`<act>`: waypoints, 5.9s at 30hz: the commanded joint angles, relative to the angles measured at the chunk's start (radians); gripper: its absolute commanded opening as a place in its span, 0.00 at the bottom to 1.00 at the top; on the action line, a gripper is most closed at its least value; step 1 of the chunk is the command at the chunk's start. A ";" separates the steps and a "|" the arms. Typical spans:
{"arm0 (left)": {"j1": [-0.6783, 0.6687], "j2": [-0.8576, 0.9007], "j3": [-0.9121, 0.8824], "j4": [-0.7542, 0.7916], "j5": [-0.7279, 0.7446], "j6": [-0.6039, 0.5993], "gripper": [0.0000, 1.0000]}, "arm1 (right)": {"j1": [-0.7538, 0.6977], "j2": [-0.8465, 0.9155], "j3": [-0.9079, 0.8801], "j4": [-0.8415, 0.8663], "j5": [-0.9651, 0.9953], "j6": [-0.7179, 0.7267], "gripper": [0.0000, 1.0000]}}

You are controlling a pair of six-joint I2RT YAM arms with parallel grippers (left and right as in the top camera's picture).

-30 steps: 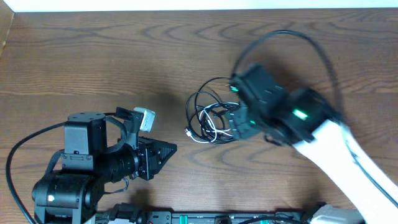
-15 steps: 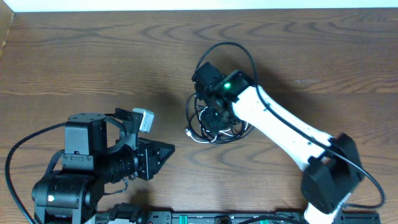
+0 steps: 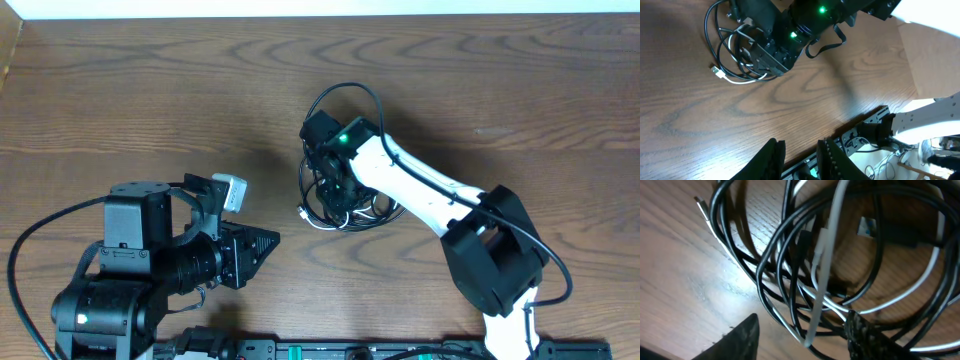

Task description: Untangle cables

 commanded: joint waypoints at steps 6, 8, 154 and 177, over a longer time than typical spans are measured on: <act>-0.004 0.001 -0.002 -0.005 -0.013 0.015 0.39 | 0.016 0.002 0.000 0.052 -0.134 -0.007 0.06; -0.004 0.001 -0.002 -0.006 -0.013 0.014 0.41 | 0.029 0.002 0.000 0.058 -0.158 -0.007 0.01; -0.700 0.628 -0.310 0.728 0.050 -0.085 0.08 | -0.352 -0.817 0.014 0.348 0.187 0.160 0.19; -0.837 0.679 -0.312 0.737 -0.190 -0.079 0.66 | -0.362 -0.818 0.014 0.022 0.216 0.072 0.84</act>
